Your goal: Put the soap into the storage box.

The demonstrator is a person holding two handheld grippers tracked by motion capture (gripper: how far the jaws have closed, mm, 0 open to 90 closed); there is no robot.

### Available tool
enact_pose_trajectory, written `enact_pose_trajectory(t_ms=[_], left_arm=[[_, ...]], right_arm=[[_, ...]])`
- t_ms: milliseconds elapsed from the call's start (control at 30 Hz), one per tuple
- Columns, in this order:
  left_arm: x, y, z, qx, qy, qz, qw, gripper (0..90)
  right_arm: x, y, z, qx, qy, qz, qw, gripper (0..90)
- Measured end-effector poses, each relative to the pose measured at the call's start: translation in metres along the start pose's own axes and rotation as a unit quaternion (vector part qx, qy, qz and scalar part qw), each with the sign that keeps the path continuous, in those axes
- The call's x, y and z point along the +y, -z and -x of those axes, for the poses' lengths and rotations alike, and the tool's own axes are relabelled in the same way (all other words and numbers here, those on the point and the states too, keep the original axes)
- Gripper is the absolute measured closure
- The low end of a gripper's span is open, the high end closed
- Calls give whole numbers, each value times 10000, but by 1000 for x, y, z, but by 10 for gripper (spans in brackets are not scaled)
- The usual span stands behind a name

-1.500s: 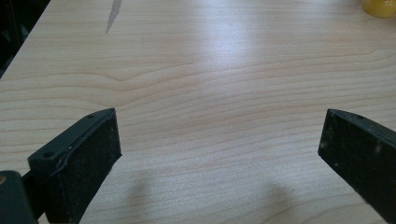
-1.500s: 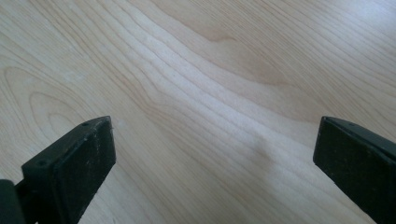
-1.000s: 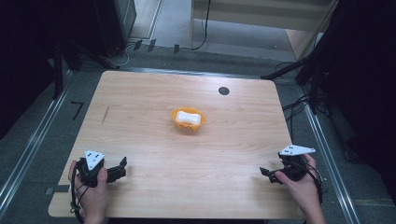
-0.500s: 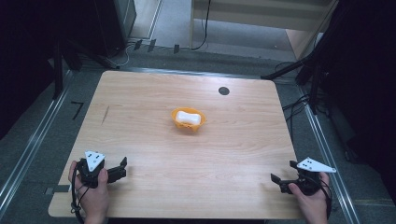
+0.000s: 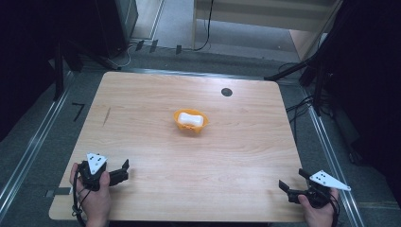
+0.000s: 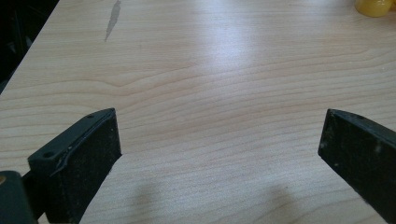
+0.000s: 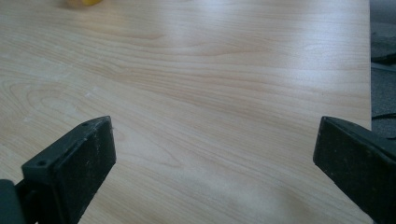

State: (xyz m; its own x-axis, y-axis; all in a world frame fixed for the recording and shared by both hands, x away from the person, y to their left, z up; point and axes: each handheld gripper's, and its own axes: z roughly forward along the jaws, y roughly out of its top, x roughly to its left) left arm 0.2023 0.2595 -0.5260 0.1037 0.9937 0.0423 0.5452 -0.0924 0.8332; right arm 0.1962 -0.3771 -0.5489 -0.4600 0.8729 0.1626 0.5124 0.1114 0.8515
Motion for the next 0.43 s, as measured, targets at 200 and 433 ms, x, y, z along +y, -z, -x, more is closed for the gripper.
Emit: enact_pose_trajectory(t_ms=[200,433], left_arm=[[0,0,0,-11,-8,-31,10000,0],[0,-1,0,-41,-34,-44,10000,0]], right_arm=[[-1,-3,-3,-43,162,-82,9998,0],[-1,-4,-2,-46,150,-90,9998,0]])
